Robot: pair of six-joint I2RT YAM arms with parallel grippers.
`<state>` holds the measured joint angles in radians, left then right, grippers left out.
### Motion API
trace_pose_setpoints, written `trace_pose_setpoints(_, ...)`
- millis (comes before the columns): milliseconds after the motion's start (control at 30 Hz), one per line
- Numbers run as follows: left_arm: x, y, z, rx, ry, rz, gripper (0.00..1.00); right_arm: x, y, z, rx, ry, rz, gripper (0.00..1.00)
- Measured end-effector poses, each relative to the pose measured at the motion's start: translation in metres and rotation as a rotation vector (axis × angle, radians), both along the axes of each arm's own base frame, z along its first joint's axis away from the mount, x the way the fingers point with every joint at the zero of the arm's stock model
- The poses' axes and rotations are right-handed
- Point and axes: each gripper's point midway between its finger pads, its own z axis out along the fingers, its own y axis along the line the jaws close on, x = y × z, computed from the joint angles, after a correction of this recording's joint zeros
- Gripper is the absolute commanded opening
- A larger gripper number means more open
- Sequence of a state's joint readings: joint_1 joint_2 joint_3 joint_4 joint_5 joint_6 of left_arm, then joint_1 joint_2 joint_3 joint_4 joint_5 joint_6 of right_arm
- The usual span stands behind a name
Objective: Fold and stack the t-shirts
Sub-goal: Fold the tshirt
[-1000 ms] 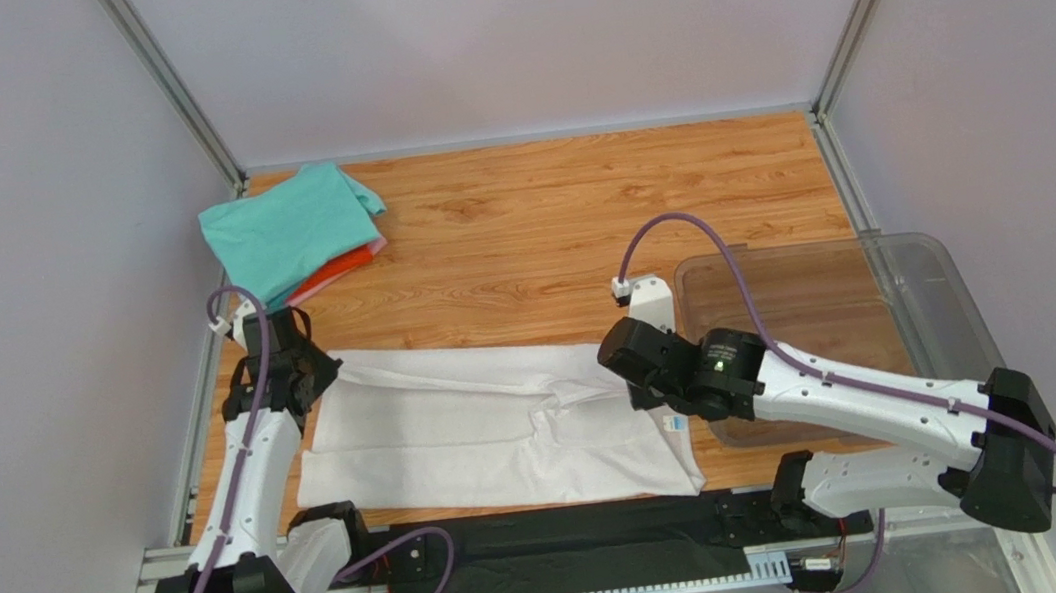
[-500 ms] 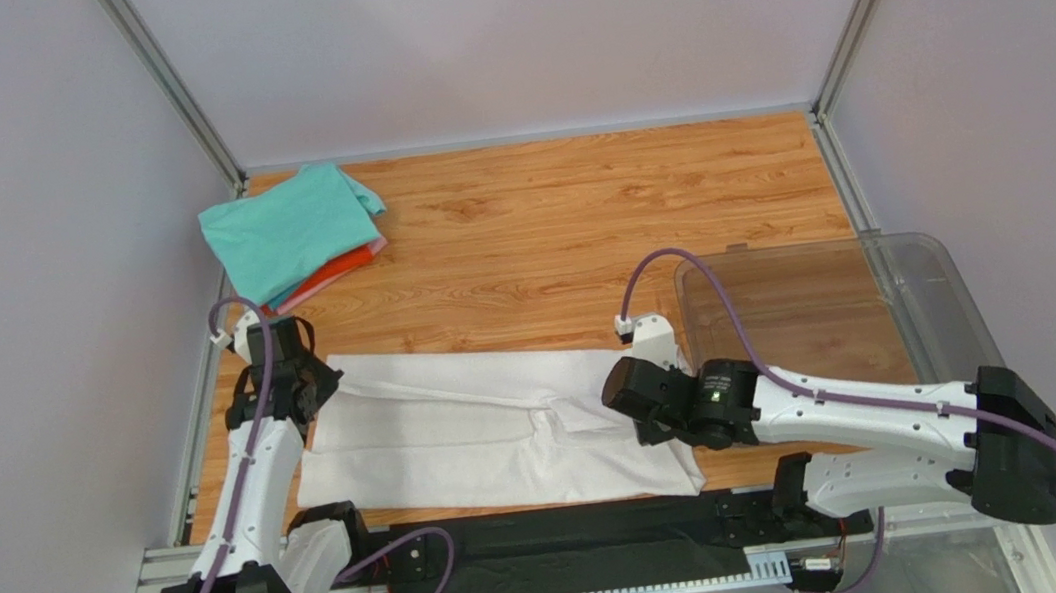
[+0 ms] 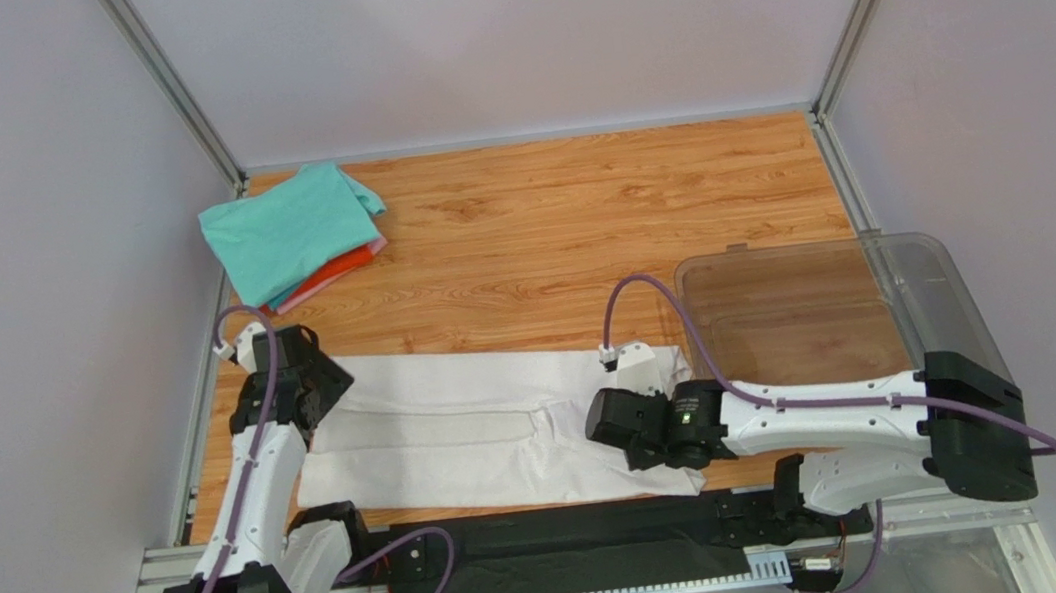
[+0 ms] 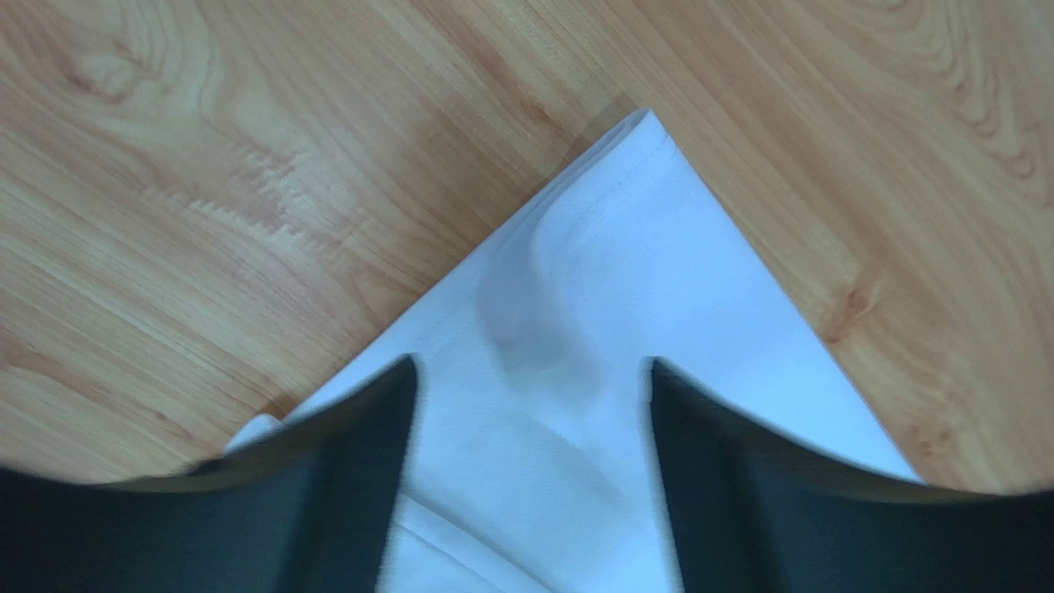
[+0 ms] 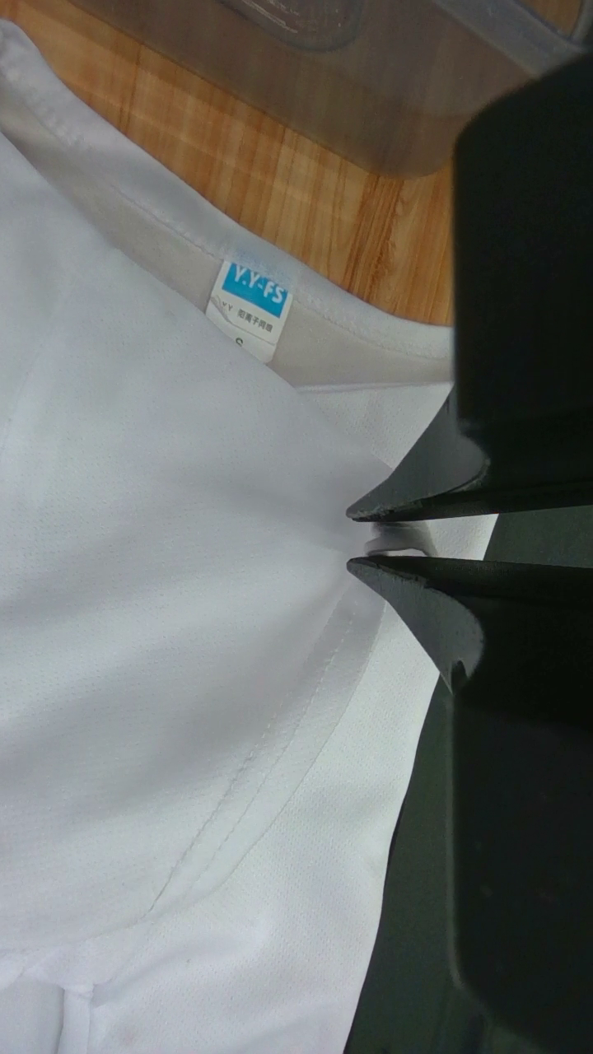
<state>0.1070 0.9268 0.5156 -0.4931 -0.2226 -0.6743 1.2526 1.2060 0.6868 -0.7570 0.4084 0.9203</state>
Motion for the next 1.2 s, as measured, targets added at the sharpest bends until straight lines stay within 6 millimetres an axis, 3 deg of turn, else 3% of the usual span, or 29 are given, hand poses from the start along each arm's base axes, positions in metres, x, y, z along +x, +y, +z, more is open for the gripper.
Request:
trace_pose_setpoints(33, 0.000, 0.000, 0.001, 0.003, -0.002, 0.001, 0.99, -0.002, 0.000, -0.002, -0.005, 0.005, -0.001, 0.38)
trace_pose_setpoints(267, 0.002, -0.001, 0.014, 0.001, -0.062, 0.001, 1.00, -0.010, 0.008, -0.007, -0.009, 0.017, 0.021, 0.69)
trace_pose_setpoints(300, 0.003, -0.002, 0.016, -0.004, -0.073, -0.004, 1.00, -0.010, 0.010, -0.005, -0.004, 0.015, 0.024, 0.92)
trace_pose_setpoints(333, 0.004, -0.004, 0.018, -0.012, -0.086, -0.012, 1.00, -0.011, 0.013, -0.003, 0.006, 0.014, 0.023, 1.00)
trace_pose_setpoints(500, 0.017, -0.029, 0.031, -0.115, -0.170, -0.115, 1.00, -0.008, 0.027, 0.014, 0.054, -0.008, 0.036, 1.00)
trace_pose_setpoints(600, 0.028, -0.056, 0.035, -0.222, -0.222, -0.220, 1.00, -0.007, 0.032, 0.023, 0.098, -0.014, 0.021, 1.00)
trace_pose_setpoints(800, 0.026, -0.097, 0.018, -0.334, -0.181, -0.378, 1.00, -0.011, 0.038, 0.023, 0.204, 0.007, -0.034, 1.00)
trace_pose_setpoints(1033, 0.009, -0.104, -0.020, -0.372, -0.064, -0.382, 1.00, -0.023, 0.033, -0.005, 0.246, 0.081, -0.077, 1.00)
trace_pose_setpoints(1200, 0.007, -0.104, -0.024, -0.373, -0.056, -0.381, 1.00, -0.012, 0.034, -0.009, 0.266, 0.085, -0.124, 1.00)
